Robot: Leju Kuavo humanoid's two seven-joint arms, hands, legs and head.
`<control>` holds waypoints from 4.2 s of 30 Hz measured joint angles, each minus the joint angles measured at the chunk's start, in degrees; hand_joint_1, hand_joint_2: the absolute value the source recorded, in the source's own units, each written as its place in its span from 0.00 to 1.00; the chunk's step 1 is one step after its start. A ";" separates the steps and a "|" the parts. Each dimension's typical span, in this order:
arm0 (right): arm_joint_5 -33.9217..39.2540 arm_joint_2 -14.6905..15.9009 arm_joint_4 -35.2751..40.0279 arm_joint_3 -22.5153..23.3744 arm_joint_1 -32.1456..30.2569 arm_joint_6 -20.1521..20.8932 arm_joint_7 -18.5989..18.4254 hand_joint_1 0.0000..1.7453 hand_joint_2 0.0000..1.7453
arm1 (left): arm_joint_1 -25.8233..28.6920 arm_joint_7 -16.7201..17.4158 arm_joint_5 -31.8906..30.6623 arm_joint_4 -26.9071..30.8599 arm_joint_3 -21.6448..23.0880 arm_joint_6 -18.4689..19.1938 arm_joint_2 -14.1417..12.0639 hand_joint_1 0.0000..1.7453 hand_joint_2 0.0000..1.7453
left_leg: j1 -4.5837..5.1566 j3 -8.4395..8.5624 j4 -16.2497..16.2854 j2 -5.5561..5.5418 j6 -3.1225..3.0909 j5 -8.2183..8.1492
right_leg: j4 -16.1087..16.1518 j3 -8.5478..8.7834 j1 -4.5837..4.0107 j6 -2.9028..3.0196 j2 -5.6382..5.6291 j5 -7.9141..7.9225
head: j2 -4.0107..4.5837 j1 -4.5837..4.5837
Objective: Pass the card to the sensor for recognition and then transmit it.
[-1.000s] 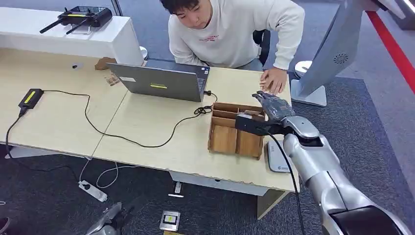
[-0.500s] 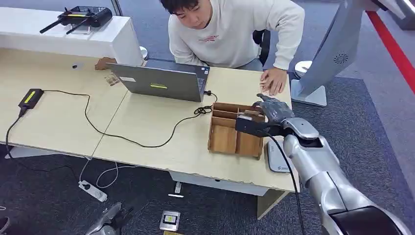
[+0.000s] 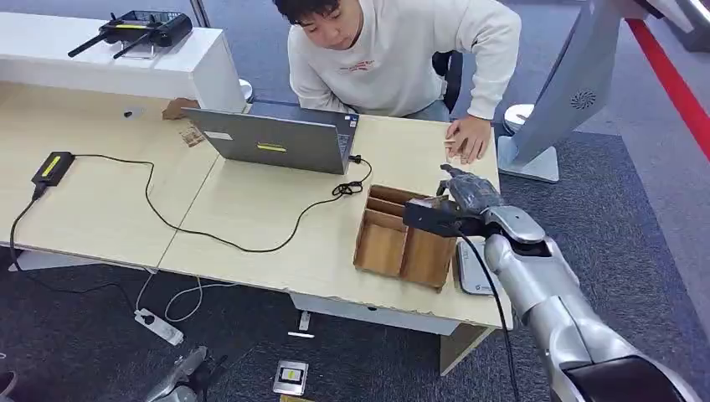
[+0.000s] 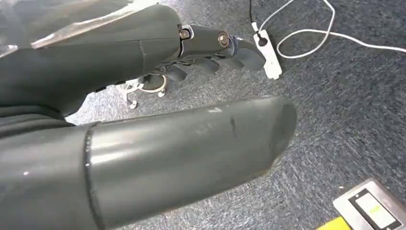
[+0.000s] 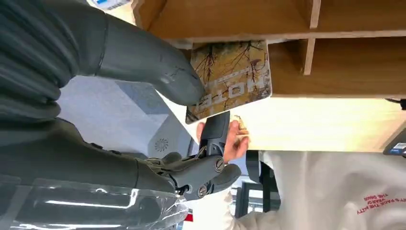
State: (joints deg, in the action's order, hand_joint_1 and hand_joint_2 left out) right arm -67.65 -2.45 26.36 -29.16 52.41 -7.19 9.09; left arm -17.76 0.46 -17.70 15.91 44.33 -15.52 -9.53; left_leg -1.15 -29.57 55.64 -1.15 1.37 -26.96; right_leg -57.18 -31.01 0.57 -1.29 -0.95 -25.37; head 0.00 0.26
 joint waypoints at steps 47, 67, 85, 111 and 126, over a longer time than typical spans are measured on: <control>5.33 7.19 11.58 4.90 1.16 -7.45 2.73 1.00 1.00 | 0.20 -1.29 -2.82 0.31 -2.43 -1.62 0.15 0.00 0.00 | 0.01 0.05 0.03 0.00 0.00 0.01 | 0.00 0.04 0.01 -0.02 0.00 0.02 | 0.00 0.00; 7.91 6.60 13.09 4.46 10.10 -4.65 10.47 1.00 1.00 | -0.30 -2.25 -4.37 0.35 -2.58 -0.35 0.04 0.00 0.00 | 0.01 -0.01 0.02 -0.01 0.00 0.01 | -0.03 -0.01 0.02 -0.02 0.00 0.02 | 0.00 0.00; 11.20 5.66 6.40 4.18 14.11 -14.54 10.54 0.00 1.00 | 0.97 -3.52 -1.81 0.35 -3.26 -2.78 0.04 0.00 0.00 | 0.02 0.01 0.03 0.00 0.00 0.01 | -0.03 0.01 0.02 -0.03 0.00 0.03 | 0.00 0.00; 118.84 9.29 44.51 18.82 -15.20 0.61 -22.49 0.00 1.00 | 8.48 -7.13 13.49 -0.37 -7.24 -7.78 -0.26 0.00 0.00 | -0.02 0.05 0.00 -0.01 0.00 -0.02 | 0.01 0.09 -0.02 0.00 0.01 0.00 | 0.00 -0.02; 120.69 6.54 51.04 15.39 -17.91 6.14 -21.42 0.00 1.00 | 9.67 -7.59 17.88 -0.96 -9.99 -8.76 0.61 0.00 0.00 | -0.02 0.03 -0.03 -0.02 0.01 0.03 | 0.00 0.12 -0.02 0.00 0.01 0.01 | 0.00 0.00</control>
State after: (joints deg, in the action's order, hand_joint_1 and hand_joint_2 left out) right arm 53.05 4.09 77.40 -13.77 34.50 -1.05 -12.33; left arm -8.09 -7.13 0.17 14.95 34.34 -24.28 -8.92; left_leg -1.17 -29.54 55.61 -1.17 1.38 -26.93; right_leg -57.18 -30.89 0.55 -1.29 -0.94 -25.36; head 0.00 0.26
